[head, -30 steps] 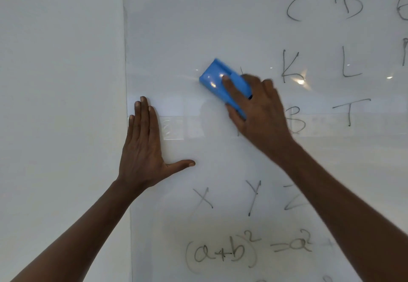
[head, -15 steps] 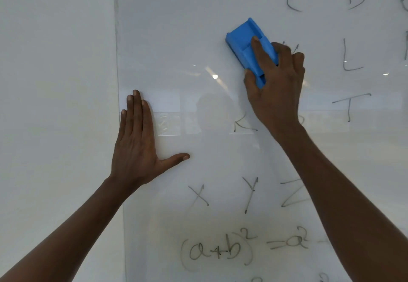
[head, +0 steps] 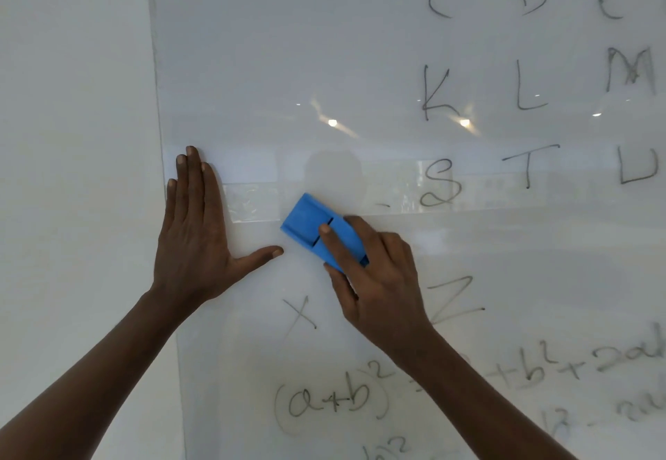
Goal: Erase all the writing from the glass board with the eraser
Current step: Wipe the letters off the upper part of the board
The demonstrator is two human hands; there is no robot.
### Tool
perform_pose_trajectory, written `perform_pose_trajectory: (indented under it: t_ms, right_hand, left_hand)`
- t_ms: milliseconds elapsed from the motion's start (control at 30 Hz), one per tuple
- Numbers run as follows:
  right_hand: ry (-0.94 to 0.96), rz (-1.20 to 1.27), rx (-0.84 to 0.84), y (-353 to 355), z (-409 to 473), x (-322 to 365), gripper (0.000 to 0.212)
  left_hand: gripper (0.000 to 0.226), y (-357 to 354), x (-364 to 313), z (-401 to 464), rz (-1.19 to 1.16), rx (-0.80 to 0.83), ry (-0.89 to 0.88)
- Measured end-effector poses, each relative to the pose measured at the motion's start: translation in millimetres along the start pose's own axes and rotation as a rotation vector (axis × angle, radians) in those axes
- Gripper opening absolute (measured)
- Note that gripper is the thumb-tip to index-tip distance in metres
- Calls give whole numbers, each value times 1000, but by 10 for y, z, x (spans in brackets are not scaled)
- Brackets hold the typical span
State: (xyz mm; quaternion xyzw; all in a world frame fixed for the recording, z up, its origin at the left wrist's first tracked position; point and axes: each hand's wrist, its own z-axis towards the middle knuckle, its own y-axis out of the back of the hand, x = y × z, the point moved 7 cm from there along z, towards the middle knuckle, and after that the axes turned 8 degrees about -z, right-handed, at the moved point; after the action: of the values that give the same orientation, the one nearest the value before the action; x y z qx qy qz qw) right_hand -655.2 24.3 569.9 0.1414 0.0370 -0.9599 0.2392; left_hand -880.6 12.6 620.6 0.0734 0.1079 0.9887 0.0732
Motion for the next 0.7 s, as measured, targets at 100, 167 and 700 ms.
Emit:
perform_pose_trajectory:
  t_ms: [100,167,700]
  right_hand:
    - [57,-24,15,28,-69,-50,43]
    - [95,-29,21,48,-53,-91,42]
    - [91,-34,10,237,722,-1001,46]
  left_hand:
    - [133,2,-1,0,-4,4,5]
    - [134,-2,1,3,-4,11,10]
    - [123,2,-39,79,-22,-12,19]
